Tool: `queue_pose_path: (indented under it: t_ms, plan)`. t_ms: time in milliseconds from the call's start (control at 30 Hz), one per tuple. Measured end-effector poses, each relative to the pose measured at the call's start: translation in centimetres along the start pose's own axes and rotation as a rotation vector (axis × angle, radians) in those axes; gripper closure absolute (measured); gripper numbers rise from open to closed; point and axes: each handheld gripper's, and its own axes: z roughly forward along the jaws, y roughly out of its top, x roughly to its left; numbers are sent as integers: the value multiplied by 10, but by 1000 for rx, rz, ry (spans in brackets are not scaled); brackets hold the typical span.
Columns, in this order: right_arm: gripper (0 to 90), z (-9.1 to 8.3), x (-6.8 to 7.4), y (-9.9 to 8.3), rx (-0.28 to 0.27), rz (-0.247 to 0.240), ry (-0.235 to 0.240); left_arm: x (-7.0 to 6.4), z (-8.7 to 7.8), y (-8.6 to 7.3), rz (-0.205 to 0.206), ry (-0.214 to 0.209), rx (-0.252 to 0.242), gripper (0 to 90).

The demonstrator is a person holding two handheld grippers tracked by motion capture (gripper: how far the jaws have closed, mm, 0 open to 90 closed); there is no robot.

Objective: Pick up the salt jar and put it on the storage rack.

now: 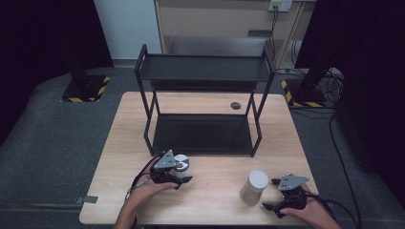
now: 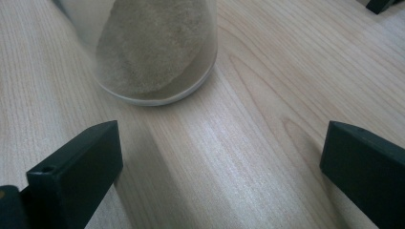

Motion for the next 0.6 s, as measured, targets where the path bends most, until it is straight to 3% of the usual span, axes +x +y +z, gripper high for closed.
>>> queue_pose_path:
  t_ms: [267,600]
  plan:
    - [15,0,0,0,0,1,0,2,-1,-3,-2,4,-17,290]
    - [15,0,1,0,0,2,-1,5,-1,-3,5,-6,-16,295]
